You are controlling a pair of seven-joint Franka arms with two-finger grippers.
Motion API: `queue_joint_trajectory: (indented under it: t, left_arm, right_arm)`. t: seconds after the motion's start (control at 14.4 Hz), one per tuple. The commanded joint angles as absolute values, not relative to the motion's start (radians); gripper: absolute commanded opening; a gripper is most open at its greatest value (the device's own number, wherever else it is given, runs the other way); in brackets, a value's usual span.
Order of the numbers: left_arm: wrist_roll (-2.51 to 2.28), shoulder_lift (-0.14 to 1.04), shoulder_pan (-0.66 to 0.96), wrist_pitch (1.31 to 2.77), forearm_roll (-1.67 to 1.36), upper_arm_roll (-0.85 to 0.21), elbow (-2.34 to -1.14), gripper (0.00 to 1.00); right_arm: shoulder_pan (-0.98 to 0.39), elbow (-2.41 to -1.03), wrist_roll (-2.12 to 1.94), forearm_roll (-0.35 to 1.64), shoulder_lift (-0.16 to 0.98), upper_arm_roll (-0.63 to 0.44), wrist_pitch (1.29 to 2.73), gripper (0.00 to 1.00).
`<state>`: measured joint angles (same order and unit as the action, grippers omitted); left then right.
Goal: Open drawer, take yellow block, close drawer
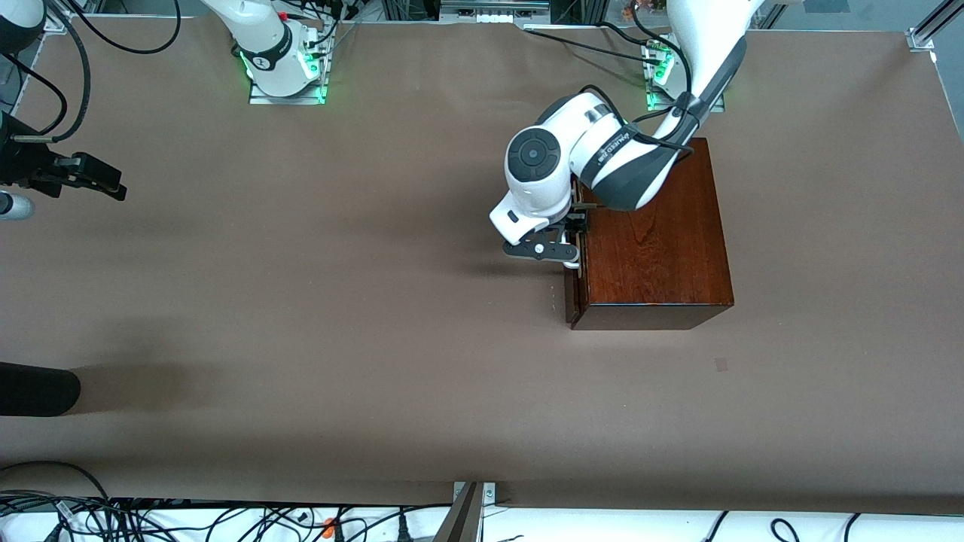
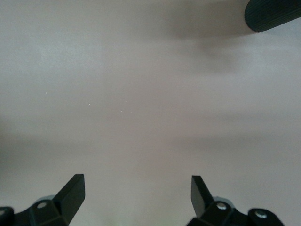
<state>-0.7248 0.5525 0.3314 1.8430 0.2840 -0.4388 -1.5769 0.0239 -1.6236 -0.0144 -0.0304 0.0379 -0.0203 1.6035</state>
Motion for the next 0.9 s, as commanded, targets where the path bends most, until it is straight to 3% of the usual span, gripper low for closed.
queue_joint_trajectory:
  t: [0.0, 0.83]
  left_arm:
    - [-0.764, 0.541, 0.35, 1.833, 0.327, -0.44, -1.607, 1.0]
    - [-0.847, 0.612, 0.38, 1.989, 0.376, -0.442, -1.614, 1.0]
  right_arm:
    - [0.034, -1.62, -0.032, -0.011, 0.038, -0.017, 1.606, 1.0]
    - [0.034, -1.621, -0.032, -0.012, 0.038, -0.017, 1.608, 1.0]
